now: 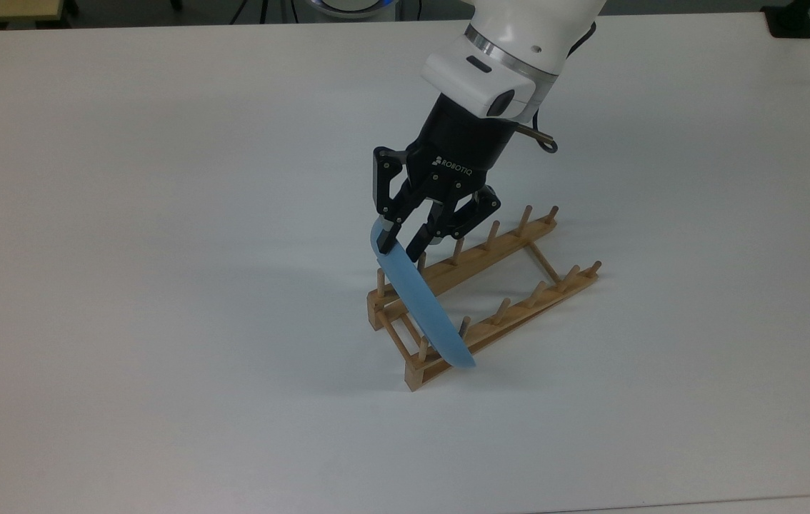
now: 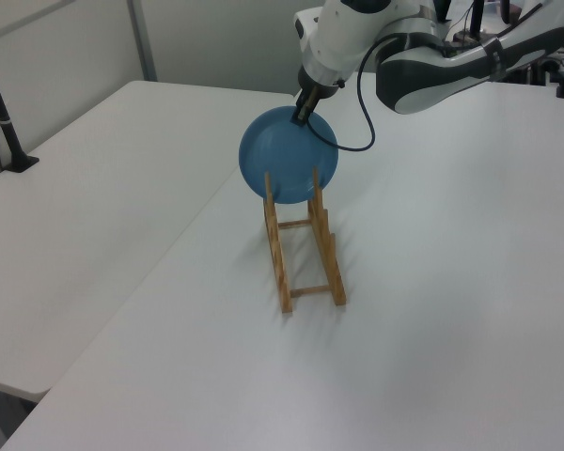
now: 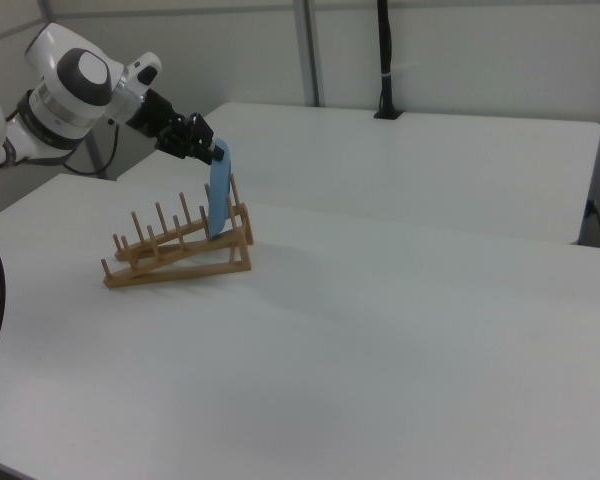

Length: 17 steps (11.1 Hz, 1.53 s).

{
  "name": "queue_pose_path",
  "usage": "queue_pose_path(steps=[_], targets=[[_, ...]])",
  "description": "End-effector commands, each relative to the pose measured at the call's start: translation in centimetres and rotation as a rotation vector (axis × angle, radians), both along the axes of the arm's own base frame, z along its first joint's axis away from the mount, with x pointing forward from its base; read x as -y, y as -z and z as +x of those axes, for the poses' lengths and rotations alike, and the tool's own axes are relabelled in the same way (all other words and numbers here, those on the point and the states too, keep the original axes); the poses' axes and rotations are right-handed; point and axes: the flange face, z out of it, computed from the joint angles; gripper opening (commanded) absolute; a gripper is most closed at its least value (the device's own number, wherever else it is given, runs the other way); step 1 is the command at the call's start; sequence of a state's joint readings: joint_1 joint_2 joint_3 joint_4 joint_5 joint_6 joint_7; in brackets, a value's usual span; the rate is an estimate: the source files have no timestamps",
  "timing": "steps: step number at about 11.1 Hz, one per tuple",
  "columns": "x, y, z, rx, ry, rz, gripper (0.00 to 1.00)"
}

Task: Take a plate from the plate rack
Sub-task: 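Close the gripper on the blue plate's rim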

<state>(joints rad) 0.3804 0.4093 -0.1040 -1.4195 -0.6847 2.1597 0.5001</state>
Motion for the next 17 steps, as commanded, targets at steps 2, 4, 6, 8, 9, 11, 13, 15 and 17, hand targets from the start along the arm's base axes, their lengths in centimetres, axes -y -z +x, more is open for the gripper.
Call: queue_pose_path(steps=[2, 4, 6, 8, 9, 11, 13, 15, 17], targets=[[0.0, -0.5, 0.1, 0.025, 0.003, 0.0, 0.16], [0.1, -0.6, 0.1, 0.026, 0.002, -0.002, 0.12], [0.5, -1.8, 0.3, 0.047, 0.006, 0.002, 0.11], [1.0, -3.4, 0.4, 0.074, 0.014, 0.007, 0.11], [1.2, -4.1, 0.4, 0.086, 0.016, 0.009, 0.11], [1.3, -6.4, 0.2, 0.116, 0.006, 0.015, 0.11], [2.4, -8.7, -0.2, 0.147, 0.016, 0.023, 0.11], [4.5, -11.0, -0.8, 0.166, 0.036, 0.047, 0.11], [5.7, -12.2, -1.1, 0.167, 0.058, 0.108, 0.05]])
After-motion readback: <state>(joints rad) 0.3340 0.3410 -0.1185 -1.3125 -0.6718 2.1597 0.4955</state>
